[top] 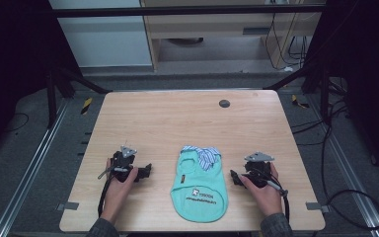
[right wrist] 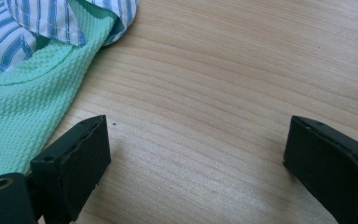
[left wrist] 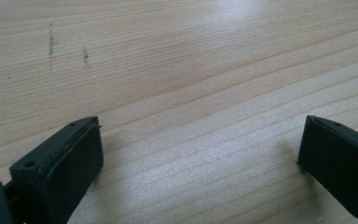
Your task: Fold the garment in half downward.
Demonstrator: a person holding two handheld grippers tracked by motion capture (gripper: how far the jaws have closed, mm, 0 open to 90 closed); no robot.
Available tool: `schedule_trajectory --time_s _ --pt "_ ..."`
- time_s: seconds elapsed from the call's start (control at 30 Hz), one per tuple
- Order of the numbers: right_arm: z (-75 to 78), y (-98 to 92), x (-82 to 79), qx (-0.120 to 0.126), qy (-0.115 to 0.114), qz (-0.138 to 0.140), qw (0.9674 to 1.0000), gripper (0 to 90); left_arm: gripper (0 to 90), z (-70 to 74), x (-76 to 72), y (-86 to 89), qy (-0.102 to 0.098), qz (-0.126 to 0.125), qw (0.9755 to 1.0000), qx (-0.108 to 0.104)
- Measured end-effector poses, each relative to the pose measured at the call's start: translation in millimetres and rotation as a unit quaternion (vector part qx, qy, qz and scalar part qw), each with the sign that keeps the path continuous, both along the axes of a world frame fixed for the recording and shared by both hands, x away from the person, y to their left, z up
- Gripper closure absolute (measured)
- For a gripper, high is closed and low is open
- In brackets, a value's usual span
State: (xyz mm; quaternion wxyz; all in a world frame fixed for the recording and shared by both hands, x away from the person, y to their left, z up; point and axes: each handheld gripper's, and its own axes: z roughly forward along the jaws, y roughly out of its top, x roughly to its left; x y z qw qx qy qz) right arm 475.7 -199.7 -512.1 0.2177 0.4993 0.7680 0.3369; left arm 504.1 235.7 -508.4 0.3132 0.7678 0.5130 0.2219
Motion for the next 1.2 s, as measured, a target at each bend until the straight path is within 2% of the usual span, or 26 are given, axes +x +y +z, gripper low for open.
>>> schedule_trajectory --time_s 0.17,0.6,0.7,0.77,0.83,0.87,0.93,0.97,1.0,1.1,1.2 --pt "0.0 0.1 0.1 0.0 0.001 0.0 1.0 6.7 0.0 -0.1 -1.4 -0.2 0.0 -0.008 1.0 0.001" --pt "0.0 0.7 0.1 -0.001 0.001 -0.004 1.0 7.0 1.6 1.8 -9.0 0.9 0.004 -0.05 0.9988 0.001" --pt "1.1 2.5 -2.7 -0.003 -0.003 -0.005 1.0 14.3 4.2 4.0 -10.3 0.0 0.005 -0.06 0.9982 -0.003" --pt "4.7 5.0 -3.5 0.003 0.002 0.005 1.0 21.7 5.6 8.7 -11.4 -4.7 0.007 -0.082 0.9966 -0.012" --pt "6.8 7.3 -3.6 0.008 0.002 0.01 0.9999 23.4 8.0 11.1 -10.8 -7.0 0.009 -0.089 0.9959 -0.016" --pt "11.5 12.4 -0.1 0.013 0.003 0.025 0.9996 30.1 8.9 16.6 -7.0 -12.0 0.008 -0.099 0.9946 -0.03" --pt "15.9 16.7 4.5 0.007 0.002 0.035 0.9994 35.9 10.5 22.4 0.9 -18.3 0.006 -0.108 0.9937 -0.027" --pt "15.9 16.7 4.5 0.007 0.002 0.035 0.9994 35.9 11.0 22.4 0.9 -18.3 0.006 -0.108 0.9937 -0.027" --pt "21.2 21.5 13.0 0.001 0.008 0.047 0.9989 40.4 11.5 28.4 12.0 -24.9 0.008 -0.118 0.9927 -0.024" --pt "28.3 26.6 25.1 -0.009 0.015 0.055 0.9984 46.7 15.3 38.9 29.3 -35.3 0.013 -0.132 0.9907 -0.029" --pt "33.5 33.2 38.0 -0.006 0.027 0.067 0.9974 52.8 17.4 49.1 43.1 -47.7 0.012 -0.148 0.9887 -0.018"
